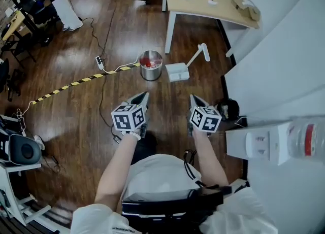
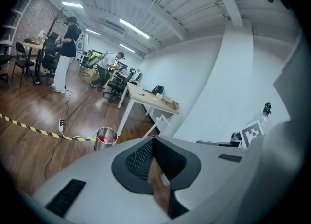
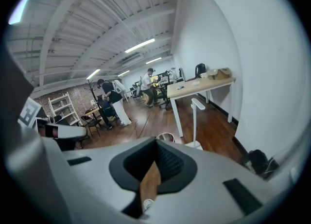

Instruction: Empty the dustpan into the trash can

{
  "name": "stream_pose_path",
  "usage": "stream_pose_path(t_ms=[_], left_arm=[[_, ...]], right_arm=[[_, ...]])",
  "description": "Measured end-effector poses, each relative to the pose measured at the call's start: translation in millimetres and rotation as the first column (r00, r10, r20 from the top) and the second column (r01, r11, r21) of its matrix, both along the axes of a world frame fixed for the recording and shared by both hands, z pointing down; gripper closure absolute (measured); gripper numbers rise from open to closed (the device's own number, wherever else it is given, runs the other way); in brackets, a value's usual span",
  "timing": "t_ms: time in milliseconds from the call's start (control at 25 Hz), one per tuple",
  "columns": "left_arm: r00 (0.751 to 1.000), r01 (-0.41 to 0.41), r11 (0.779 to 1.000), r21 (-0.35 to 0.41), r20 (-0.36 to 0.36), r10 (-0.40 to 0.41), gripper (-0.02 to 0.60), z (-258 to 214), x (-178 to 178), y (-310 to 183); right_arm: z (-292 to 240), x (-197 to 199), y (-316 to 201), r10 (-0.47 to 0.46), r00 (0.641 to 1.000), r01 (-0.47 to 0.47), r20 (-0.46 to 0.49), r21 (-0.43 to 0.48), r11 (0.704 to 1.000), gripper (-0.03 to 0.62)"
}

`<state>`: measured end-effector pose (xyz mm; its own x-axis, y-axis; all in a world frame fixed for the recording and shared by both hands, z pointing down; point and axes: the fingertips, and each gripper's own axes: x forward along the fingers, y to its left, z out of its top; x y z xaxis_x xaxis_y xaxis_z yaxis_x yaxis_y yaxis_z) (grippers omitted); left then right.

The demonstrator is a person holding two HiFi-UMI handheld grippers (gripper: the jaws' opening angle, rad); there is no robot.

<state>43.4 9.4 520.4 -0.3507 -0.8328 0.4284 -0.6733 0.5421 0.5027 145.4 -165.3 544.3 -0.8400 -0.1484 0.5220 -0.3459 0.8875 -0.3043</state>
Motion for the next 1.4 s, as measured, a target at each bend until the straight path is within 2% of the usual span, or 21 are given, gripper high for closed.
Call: stream_pose_path(t_ms=[200, 440, 640, 920, 1120, 1400], left_arm=[[1.000, -0.010, 0.998, -0.067, 0.002, 0.010, 0.583, 1.1, 60.7, 13.4], [0.999, -0.038, 0.998, -0.059, 0.008, 0.038, 0.583, -6.4, 93.3, 41.7], [0.997, -0.073, 0.995, -0.063, 0.015, 0.074, 0.583, -9.6, 92.1, 66.2], [0.997, -0.077, 0.996, -0.053, 0.013, 0.078, 0.583, -14.7, 71.9, 113.4], [0.995, -0.101, 0.994, -0.042, 0.005, 0.101, 0.583, -12.6, 70.7, 124.8], [0.996, -0.094, 0.995, -0.035, 0.008, 0.094, 0.583, -18.0, 64.4, 133.5]], right_arm=[[1.3, 29.0, 40.1, -0.069, 0.997, 0.069, -0.034, -0.010, 0.998, 0.591], [-12.7, 34.7, 102.6, -0.135, 0.991, 0.135, -0.010, 0.010, 0.991, 0.591], [-25.2, 29.2, 124.8, -0.103, 0.995, 0.103, 0.018, -0.007, 0.995, 0.591], [-31.7, 9.0, 187.1, -0.143, 0.990, 0.143, 0.000, 0.012, 0.990, 0.591], [-33.3, 0.6, 199.3, -0.135, 0.991, 0.135, 0.002, 0.012, 0.991, 0.591], [-36.4, -1.5, 211.7, -0.146, 0.989, 0.146, -0.005, 0.019, 0.989, 0.591]])
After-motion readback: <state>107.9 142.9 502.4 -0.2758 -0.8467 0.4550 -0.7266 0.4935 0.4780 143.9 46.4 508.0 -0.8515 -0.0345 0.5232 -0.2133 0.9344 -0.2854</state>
